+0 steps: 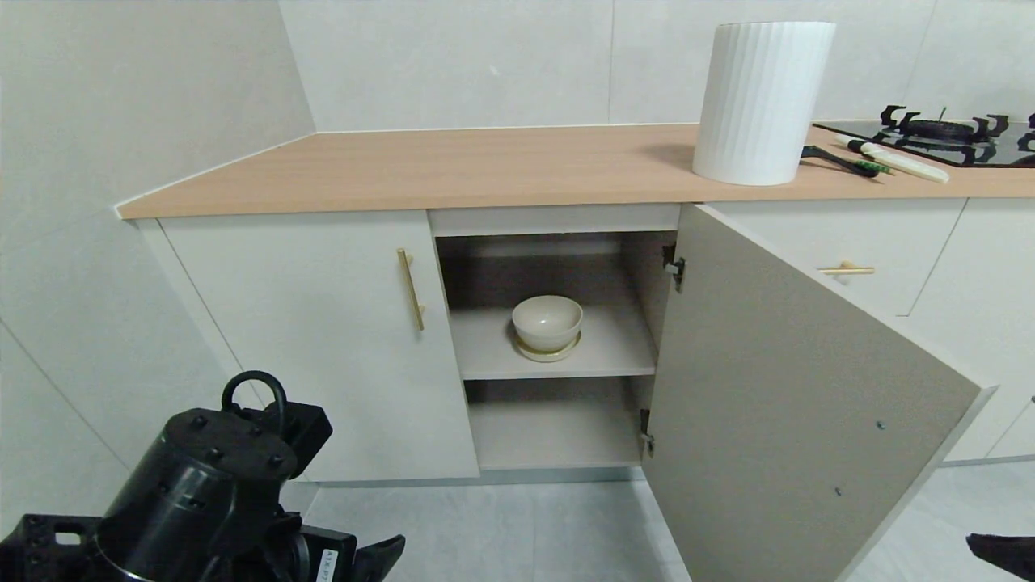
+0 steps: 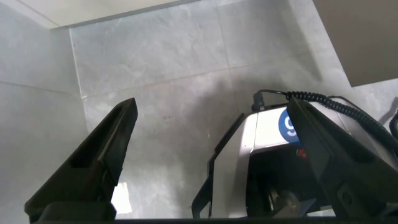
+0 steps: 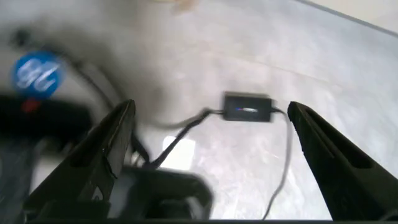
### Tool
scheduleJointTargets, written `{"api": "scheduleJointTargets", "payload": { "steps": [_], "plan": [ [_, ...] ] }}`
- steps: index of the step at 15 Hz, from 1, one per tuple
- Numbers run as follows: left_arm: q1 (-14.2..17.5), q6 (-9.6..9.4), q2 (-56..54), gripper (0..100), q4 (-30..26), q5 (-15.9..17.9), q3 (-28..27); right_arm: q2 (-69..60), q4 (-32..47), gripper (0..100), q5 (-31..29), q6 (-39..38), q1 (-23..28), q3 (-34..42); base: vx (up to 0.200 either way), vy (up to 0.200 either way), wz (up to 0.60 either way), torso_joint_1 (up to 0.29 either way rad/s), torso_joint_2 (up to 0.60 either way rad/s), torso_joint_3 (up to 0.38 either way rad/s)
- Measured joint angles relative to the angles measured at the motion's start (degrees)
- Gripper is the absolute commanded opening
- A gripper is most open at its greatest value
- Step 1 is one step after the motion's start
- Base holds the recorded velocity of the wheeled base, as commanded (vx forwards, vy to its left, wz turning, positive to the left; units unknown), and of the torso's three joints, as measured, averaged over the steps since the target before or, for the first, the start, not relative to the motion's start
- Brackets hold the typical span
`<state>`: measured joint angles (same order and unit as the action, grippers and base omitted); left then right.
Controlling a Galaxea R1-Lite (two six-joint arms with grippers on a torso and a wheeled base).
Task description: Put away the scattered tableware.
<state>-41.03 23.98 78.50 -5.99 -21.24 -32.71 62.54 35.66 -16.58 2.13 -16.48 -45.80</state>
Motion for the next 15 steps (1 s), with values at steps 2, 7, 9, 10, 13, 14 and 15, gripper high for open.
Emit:
{"api": "scheduleJointTargets", "payload": {
  "steps": [2,7,9,10,13,14,15],
  "plan": [
    [-0.02,0.0,0.06,100,0.02,0.02,0.0,1.05,-5.8,100,-0.04,1.1,5.44,-0.15,0.0,0.0,0.0,0.0,0.0,0.0],
    [0.0,-0.01,0.04,100,0.02,0.0,0.0,5.85,-17.05,100,0.77,-0.46,11.93,0.73,0.0,0.0,0.0,0.0,0.0,0.0],
    [0.0,0.0,0.04,100,0.0,0.02,0.0,7.44,-21.24,100,0.82,-1.65,12.21,1.45,0.0,0.0,0.0,0.0,0.0,0.0],
    [-0.02,0.0,0.04,100,0.02,0.0,0.0,8.19,-22.49,100,0.84,-1.82,12.26,2.0,0.0,0.0,0.0,0.0,0.0,0.0],
    [0.0,0.0,0.04,100,0.0,-0.06,0.0,10.18,-26.03,100,2.24,-4.01,12.11,2.84,0.0,0.0,0.0,0.0,0.0,0.0],
    [0.0,-0.01,0.04,100,0.0,-0.09,0.0,10.72,-26.49,100,3.94,-4.89,12.02,2.94,0.0,0.0,0.0,0.0,0.0,0.0],
    [0.0,-0.01,0.04,100,0.02,-0.11,0.02,11.06,-26.77,100,5.32,-5.25,11.91,2.97,0.0,0.0,0.0,0.0,0.0,0.0]
  ]
}}
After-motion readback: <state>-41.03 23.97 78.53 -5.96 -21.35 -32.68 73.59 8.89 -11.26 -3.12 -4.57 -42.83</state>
